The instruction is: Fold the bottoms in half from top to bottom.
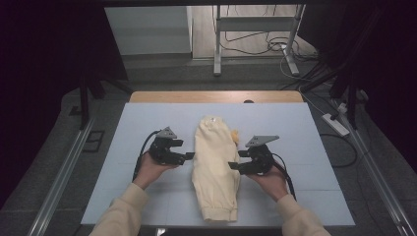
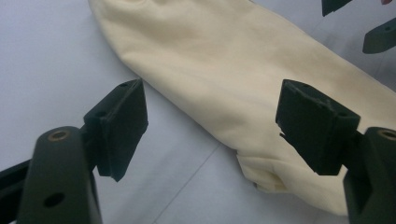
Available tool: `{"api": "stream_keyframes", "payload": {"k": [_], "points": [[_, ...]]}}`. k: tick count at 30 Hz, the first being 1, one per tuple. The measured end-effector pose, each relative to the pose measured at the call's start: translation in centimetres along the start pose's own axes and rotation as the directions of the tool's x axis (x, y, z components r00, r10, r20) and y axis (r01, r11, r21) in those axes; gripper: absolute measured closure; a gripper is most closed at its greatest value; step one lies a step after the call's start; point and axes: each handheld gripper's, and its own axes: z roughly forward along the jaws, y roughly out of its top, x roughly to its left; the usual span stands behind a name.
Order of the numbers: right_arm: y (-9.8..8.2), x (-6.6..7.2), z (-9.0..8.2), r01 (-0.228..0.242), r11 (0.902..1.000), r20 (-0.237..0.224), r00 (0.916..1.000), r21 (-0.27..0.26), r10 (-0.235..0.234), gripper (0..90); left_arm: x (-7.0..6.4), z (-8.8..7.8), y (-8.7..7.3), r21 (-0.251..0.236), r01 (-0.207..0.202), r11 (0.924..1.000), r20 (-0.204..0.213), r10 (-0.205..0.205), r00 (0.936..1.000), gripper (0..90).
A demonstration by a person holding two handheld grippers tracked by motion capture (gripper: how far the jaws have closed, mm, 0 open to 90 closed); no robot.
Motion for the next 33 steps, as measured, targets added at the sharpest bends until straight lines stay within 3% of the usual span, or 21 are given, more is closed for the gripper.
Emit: {"api": "stream_keyframes", "payload": {"k": [7, 20, 28, 33], "points": [[1.0, -1.0, 0.5, -0.001, 1.0, 0.024, 0.9997, -0.006, 0.001, 35.3, 0.5, 0.6, 0.7, 0.004, -0.001, 1.0, -0.006, 0.001, 1.0, 24.7], [2.4, -3.3, 2.2, -0.053, 0.9985, 0.036, 0.9979, -0.018, 0.053, 35.1, 2.0, 1.5, 1.0, 0.013, 0.043, 0.999, -0.021, -0.043, 0.9989, 24.7], [3.5, -4.3, 2.6, -0.057, 0.9984, 0.072, 0.9957, -0.005, 0.057, 35.1, 2.6, 2.6, 2.4, 0.029, 0.035, 0.999, -0.04, -0.034, 0.9986, 24.6], [4.1, -5.2, 3.2, -0.074, 0.9971, 0.071, 0.9947, -0.013, 0.075, 35.1, 3.1, 3.0, 3.7, 0.039, 0.028, 0.9989, -0.049, -0.026, 0.9985, 24.6]]}}
